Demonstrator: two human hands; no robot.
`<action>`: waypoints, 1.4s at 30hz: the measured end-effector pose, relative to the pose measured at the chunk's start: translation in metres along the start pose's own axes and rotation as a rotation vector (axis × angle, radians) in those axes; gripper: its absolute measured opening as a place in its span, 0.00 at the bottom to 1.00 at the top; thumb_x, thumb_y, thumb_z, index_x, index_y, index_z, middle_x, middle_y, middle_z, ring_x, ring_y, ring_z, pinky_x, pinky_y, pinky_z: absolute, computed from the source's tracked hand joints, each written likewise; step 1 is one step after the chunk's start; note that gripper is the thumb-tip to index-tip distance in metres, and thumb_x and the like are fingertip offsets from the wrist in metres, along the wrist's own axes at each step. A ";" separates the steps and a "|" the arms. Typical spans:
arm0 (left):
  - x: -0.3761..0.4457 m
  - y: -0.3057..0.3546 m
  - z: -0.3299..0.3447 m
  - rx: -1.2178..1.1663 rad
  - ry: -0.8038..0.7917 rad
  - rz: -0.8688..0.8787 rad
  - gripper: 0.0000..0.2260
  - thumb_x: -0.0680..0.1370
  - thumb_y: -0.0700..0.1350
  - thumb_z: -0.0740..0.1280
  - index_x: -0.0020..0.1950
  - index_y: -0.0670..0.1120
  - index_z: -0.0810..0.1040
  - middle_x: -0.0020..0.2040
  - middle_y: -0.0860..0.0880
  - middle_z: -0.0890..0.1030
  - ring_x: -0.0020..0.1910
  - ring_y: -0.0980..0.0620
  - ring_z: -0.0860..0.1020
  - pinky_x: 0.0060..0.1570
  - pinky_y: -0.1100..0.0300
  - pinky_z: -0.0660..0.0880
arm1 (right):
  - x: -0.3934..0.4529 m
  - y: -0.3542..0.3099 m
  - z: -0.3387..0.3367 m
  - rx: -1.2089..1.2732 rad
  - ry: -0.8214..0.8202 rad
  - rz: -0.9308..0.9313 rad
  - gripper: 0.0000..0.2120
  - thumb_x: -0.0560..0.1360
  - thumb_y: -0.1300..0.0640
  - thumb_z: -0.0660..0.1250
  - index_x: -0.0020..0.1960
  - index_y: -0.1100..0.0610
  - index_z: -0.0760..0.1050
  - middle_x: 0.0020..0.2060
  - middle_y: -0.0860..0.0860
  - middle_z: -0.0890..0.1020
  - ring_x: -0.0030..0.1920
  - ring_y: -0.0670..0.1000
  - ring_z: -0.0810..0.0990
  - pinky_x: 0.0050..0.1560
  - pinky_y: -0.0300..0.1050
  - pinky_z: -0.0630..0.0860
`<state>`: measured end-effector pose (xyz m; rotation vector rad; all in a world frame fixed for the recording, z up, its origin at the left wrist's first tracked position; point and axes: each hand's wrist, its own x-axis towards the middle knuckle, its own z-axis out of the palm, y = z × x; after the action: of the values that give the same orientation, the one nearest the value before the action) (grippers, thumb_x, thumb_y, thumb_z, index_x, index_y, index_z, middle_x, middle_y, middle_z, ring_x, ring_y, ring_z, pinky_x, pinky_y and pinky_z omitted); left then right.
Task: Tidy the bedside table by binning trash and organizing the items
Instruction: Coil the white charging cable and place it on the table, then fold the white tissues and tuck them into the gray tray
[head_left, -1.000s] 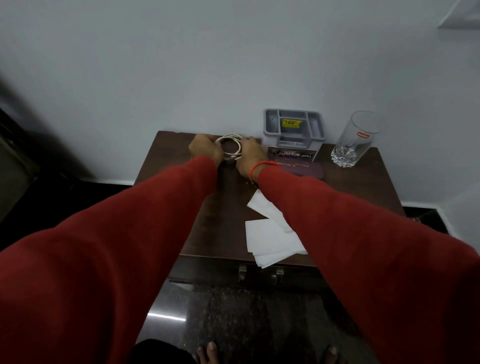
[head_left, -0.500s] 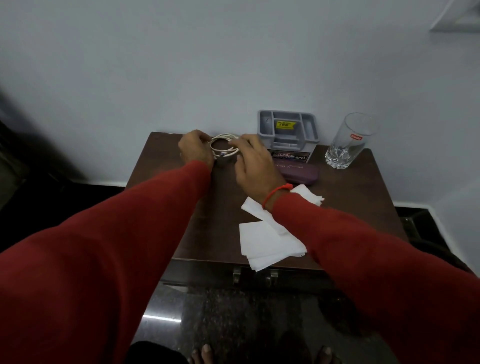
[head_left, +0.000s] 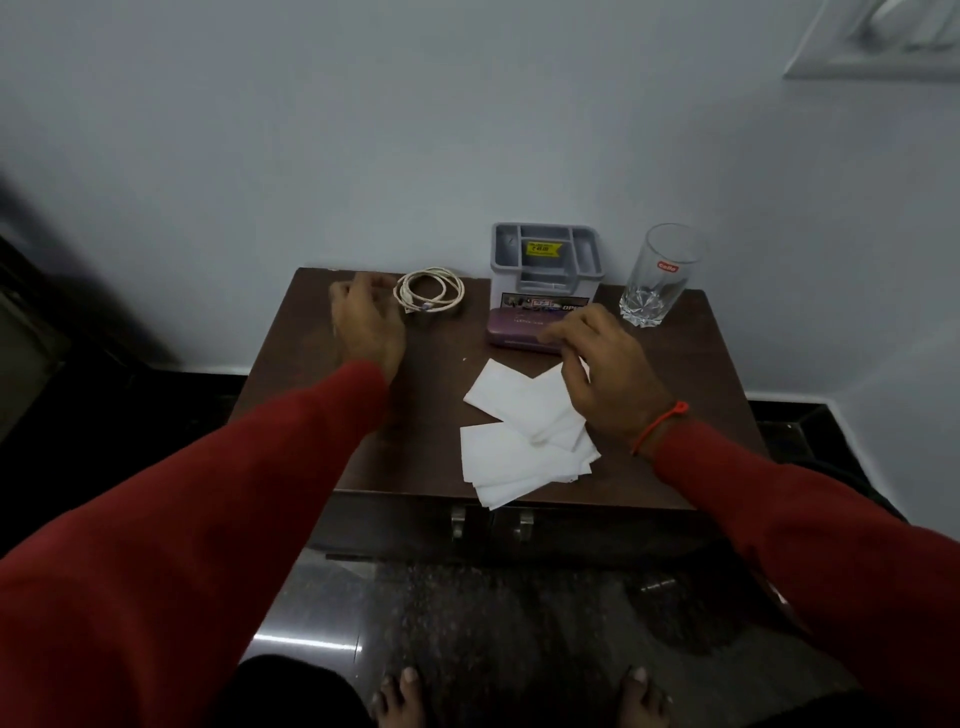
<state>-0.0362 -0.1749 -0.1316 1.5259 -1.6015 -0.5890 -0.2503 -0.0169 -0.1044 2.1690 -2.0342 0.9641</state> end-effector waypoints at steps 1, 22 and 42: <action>-0.010 0.005 -0.004 -0.021 -0.013 -0.002 0.11 0.78 0.35 0.67 0.58 0.43 0.82 0.60 0.40 0.75 0.53 0.47 0.78 0.55 0.67 0.67 | -0.003 -0.001 -0.002 0.006 -0.023 0.006 0.13 0.75 0.64 0.61 0.57 0.59 0.78 0.51 0.54 0.76 0.53 0.53 0.76 0.54 0.34 0.66; -0.181 0.056 -0.033 -0.610 -0.445 -0.565 0.07 0.83 0.49 0.66 0.60 0.51 0.79 0.58 0.50 0.82 0.44 0.54 0.80 0.36 0.61 0.75 | -0.039 -0.015 -0.004 -0.093 -0.129 0.255 0.17 0.76 0.55 0.58 0.63 0.52 0.77 0.57 0.51 0.82 0.56 0.56 0.79 0.57 0.54 0.76; -0.176 0.032 -0.026 -0.183 -0.519 -0.138 0.18 0.82 0.51 0.65 0.73 0.55 0.75 0.38 0.51 0.86 0.39 0.57 0.82 0.47 0.56 0.81 | -0.026 -0.035 -0.021 -0.094 -0.116 0.247 0.18 0.75 0.52 0.54 0.53 0.57 0.80 0.47 0.54 0.81 0.48 0.57 0.79 0.51 0.54 0.76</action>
<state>-0.0477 0.0059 -0.1343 1.4229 -1.7631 -1.2537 -0.2264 0.0202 -0.0853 2.0058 -2.3916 0.7579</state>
